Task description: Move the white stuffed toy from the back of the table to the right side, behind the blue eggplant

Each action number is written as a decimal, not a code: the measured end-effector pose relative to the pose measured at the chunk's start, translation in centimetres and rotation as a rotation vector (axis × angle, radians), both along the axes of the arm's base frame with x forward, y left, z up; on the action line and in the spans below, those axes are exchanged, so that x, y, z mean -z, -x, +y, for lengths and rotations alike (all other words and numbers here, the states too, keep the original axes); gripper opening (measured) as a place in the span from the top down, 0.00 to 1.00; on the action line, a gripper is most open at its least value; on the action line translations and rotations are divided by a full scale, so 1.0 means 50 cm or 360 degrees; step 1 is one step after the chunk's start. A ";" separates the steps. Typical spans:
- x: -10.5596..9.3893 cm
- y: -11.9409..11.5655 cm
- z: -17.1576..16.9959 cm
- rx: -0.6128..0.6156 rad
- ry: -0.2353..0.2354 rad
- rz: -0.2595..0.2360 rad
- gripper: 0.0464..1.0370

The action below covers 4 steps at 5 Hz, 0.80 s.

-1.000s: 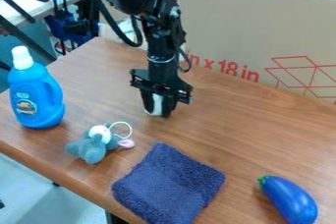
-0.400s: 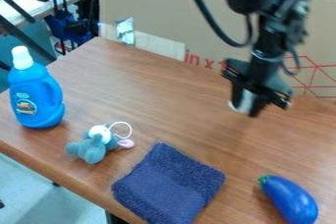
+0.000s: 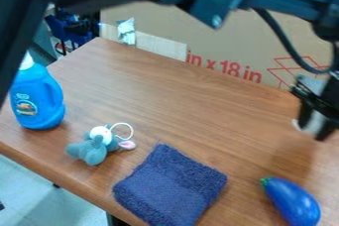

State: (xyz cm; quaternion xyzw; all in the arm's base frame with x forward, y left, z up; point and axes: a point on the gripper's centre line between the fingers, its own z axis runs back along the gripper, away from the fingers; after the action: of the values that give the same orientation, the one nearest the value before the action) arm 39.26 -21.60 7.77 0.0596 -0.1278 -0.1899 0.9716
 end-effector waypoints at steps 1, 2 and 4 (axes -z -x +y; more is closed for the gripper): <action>0.023 0.021 -0.056 0.0049 -0.0040 0.0061 0.60; 0.044 0.024 -0.046 0.0011 -0.0043 0.0123 0.60; 0.068 0.006 0.019 -0.0105 -0.0040 0.0183 0.60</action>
State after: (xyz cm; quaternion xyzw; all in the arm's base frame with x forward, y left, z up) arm 38.96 -20.67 4.39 0.0650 -0.0673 -0.1624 0.9823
